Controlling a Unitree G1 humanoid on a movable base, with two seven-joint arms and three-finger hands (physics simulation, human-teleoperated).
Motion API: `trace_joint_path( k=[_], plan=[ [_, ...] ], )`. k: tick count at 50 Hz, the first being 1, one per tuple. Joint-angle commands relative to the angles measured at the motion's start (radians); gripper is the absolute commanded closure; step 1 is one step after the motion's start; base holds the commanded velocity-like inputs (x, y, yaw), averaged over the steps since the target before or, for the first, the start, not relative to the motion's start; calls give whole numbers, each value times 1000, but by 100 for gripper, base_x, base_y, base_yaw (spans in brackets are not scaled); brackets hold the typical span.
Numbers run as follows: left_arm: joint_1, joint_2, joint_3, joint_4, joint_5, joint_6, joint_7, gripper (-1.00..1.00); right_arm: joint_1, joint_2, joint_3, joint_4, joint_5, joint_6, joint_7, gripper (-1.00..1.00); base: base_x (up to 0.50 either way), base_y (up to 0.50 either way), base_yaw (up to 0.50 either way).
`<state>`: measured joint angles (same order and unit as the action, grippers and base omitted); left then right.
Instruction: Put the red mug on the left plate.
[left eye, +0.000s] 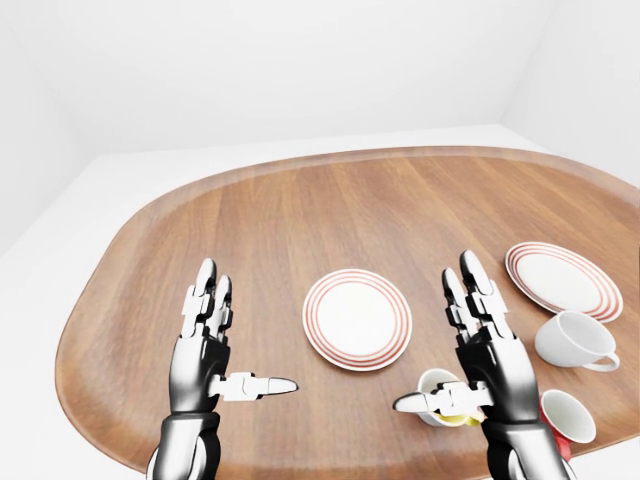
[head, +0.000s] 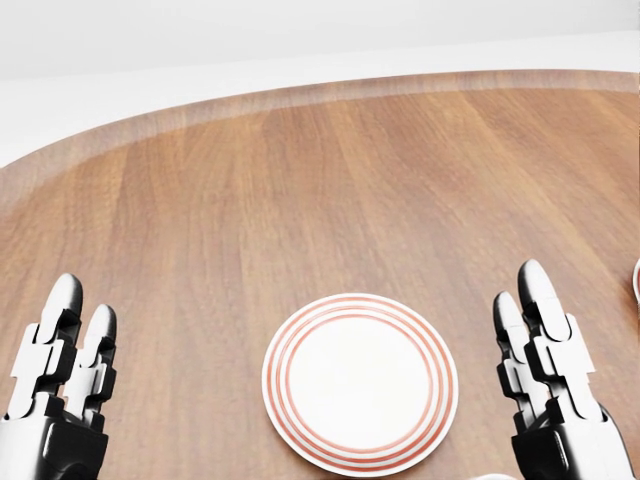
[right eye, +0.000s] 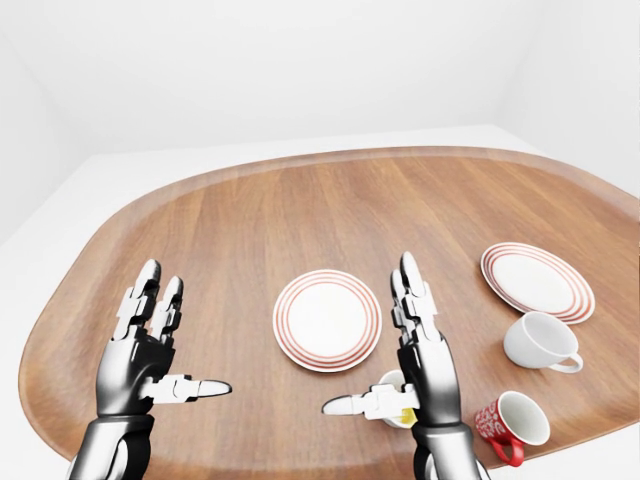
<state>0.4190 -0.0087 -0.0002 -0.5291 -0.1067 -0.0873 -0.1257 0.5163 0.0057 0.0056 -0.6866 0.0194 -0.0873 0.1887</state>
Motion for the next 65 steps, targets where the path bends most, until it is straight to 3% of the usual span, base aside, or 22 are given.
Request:
trace_joint_path(
  k=[1, 24, 26, 29, 32, 33, 35, 37, 38, 39, 40, 41, 42, 43, 46, 49, 54, 55, 58, 62, 65],
  plan=[
    [0, 1, -1, 2, 2, 0, -1, -100, -4, -6, 8, 10, 1, 0, 4, -100, 27, 1, 0],
    [-11, 0, -7, 10, 31, 0, 6, -100, -9, -17, 21, 9, -27, 0, 2, -100, 33, -2, 0],
    [-15, 2, 0, 12, 18, 0, 6, -100, 13, -32, 54, 29, -107, 0, 15, -100, 50, -1, 0],
    [-18, 0, 4, 13, 15, 0, 7, -100, 11, -46, 72, 40, -98, 0, 9, -100, 19, 2, 0],
    [-16, 0, 5, 11, 18, 0, 8, -100, -43, -30, 22, 26, -104, 0, -25, -100, 0, 0, 0],
    [-19, -1, 11, 11, 12, 0, 9, -100, -72, -29, -17, -5, -105, 19, -24, -100, 0, 0, 0],
    [-20, -3, 15, 12, 10, 0, 8, -100, -116, -16, -80, -39, -180, 103, -39, -100, 0, 0, 0],
    [-20, -5, 17, 11, 11, 0, 8, -100, -151, -4, -133, -65, -251, 154, -30, -100, 0, 0, 0],
    [-20, -5, 17, 11, 11, 0, 7, -100, -154, 6, -139, -67, -258, 154, -19, -100, 0, 0, 0],
    [-20, -6, 18, 11, 13, 0, 8, -100, -174, -3, -163, -90, -326, 175, -8, -100, 0, 0, 0],
    [-20, -6, 18, 11, 13, 0, 8, -100, -178, 9, -170, -91, -336, 175, 5, -100, 0, 0, 0],
    [-26, -8, 17, 15, 15, 0, 11, -100, -174, -74, -191, -107, -513, 171, 89, -100, 0, 0, 0],
    [-26, -7, 16, 15, 15, 0, 11, -100, -181, -51, -206, -106, -536, 154, 119, -100, 0, 0, 0],
    [-31, -9, 11, 21, 30, 0, 18, -100, -253, -44, -285, -151, -601, 175, 158, -100, 0, 0, 0],
    [-31, -6, 12, 21, 33, 0, 25, -100, -359, -96, -472, -263, -544, 175, 354, -100, 0, 0, 0],
    [-32, -6, 18, 22, 26, 0, 27, -100, -450, -163, -592, -300, -522, 175, 466, -100, 0, 0, 0],
    [-32, -7, 19, 22, 26, 0, 26, -100, -454, -165, -595, -301, -524, 175, 472, -100, 0, 0, 0],
    [-36, -8, 14, 25, 37, 0, 30, -100, -454, -249, -664, -146, -549, 175, 491, -100, 0, 0, 0],
    [-45, -8, 15, 31, 36, 0, 35, -100, -423, -284, -674, -45, -655, 175, 465, -100, 0, 0, 0],
    [-53, -6, -1, 37, 61, 0, 51, -100, -436, -296, -725, -8, -810, 175, 464, -100, 0, 0, 0],
    [-52, -4, -3, 37, 60, 0, 53, -100, -442, -291, -731, -6, -815, 175, 470, -100, 0, 0, 0]
  ],
)
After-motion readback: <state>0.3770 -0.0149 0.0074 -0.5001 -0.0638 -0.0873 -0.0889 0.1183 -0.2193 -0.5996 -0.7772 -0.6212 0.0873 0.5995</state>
